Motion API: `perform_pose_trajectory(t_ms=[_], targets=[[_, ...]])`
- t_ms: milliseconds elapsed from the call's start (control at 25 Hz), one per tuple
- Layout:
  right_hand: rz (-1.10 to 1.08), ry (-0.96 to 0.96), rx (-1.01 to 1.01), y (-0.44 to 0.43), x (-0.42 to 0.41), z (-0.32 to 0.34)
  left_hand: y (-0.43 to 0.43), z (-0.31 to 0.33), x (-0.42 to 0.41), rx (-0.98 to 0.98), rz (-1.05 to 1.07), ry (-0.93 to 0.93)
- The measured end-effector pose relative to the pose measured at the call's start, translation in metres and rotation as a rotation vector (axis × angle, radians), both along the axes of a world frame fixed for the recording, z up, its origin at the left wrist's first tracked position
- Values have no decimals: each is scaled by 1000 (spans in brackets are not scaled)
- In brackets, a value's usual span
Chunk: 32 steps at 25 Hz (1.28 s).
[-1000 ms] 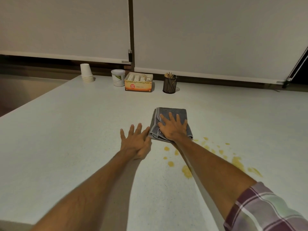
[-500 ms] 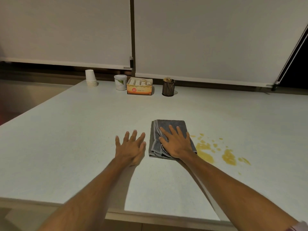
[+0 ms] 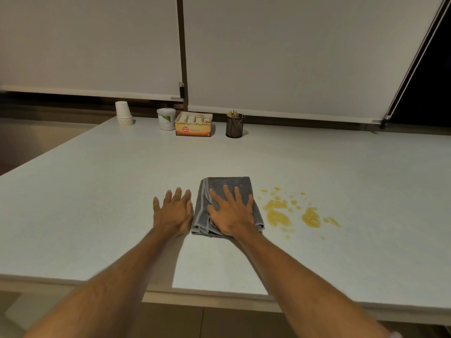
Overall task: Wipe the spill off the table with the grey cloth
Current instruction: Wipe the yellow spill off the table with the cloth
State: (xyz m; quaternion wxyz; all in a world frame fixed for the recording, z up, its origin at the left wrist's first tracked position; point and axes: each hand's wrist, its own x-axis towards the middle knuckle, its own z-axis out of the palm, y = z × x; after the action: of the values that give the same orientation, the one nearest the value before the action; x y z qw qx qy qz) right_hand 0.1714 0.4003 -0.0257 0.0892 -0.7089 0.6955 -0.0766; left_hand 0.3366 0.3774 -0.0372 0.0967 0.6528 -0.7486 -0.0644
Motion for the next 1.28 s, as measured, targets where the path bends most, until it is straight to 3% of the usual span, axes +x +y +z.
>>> perform_pose_trajectory(t_ms=[200,400,680,840,1280], targets=[[97,34,-16,39,-33,-8,20,-1,3,17,-18,-33],[-6,-42,75,32,-13,7,41,-1,-10,28,-33,-32],[65,-2,3,67,-16,2,47,-2,-16,26,5,-25],[133,-2,-26,94,-59,-6,47,0,-14,48,0,-61],[90,2,-21,107,-79,-1,63,3,-48,18,-55,-38]])
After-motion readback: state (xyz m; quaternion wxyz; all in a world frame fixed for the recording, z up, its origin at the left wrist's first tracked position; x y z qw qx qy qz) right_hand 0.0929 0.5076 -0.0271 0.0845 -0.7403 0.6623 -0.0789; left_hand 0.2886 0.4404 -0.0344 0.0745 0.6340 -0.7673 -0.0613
